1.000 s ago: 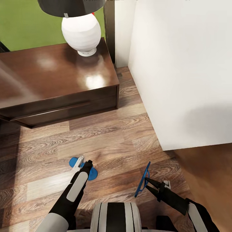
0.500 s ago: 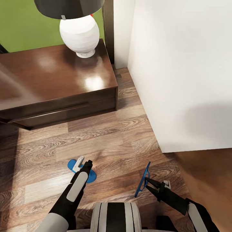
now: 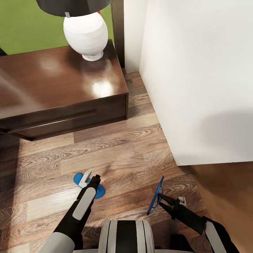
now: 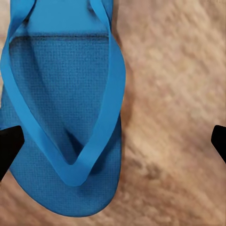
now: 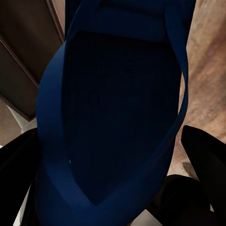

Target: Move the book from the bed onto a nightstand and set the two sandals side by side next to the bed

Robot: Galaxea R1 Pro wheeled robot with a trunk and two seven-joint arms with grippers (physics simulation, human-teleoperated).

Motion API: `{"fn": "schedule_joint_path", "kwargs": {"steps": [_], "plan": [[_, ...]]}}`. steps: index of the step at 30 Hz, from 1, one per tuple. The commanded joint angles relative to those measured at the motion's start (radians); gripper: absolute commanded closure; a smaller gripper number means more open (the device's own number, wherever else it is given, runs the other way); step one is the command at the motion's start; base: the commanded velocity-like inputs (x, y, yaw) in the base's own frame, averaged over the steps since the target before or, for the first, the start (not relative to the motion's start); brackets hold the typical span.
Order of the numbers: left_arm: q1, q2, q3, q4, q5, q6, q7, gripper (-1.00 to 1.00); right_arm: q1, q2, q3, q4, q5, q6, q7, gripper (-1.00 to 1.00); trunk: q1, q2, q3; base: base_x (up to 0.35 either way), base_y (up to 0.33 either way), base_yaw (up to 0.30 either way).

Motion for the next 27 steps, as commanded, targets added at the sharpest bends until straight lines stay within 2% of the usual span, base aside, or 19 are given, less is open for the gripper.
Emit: {"fn": "schedule_joint_path", "kwargs": {"steps": [1,13,19,27], "plan": [[0.0,0.0,-0.002,0.0,0.009,-0.013,0.005,-1.0,0.0,0.0,-0.001,0.0,0.002,0.004,0.004,1.0,0.0,0.0,0.0,0.0,0.0,0.0],[0.0,0.001,0.0,0.001,0.009,-0.022,0.006,-1.0,0.0,0.0,-0.001,0.0,0.002,0.004,0.005,1.0,0.0,0.0,0.0,0.0,0.0,0.0],[0.0,0.001,0.0,0.002,0.009,-0.021,0.005,-1.0,0.0,0.0,-0.001,0.0,0.002,0.004,0.005,1.0,0.003,-0.002,-0.024,0.0,0.0,0.0],[0.0,0.001,0.0,0.002,0.009,-0.021,0.005,-1.0,0.0,0.0,-0.001,0.0,0.002,0.004,0.005,1.0,0.003,-0.002,-0.024,0.0,0.0,0.0]]}}
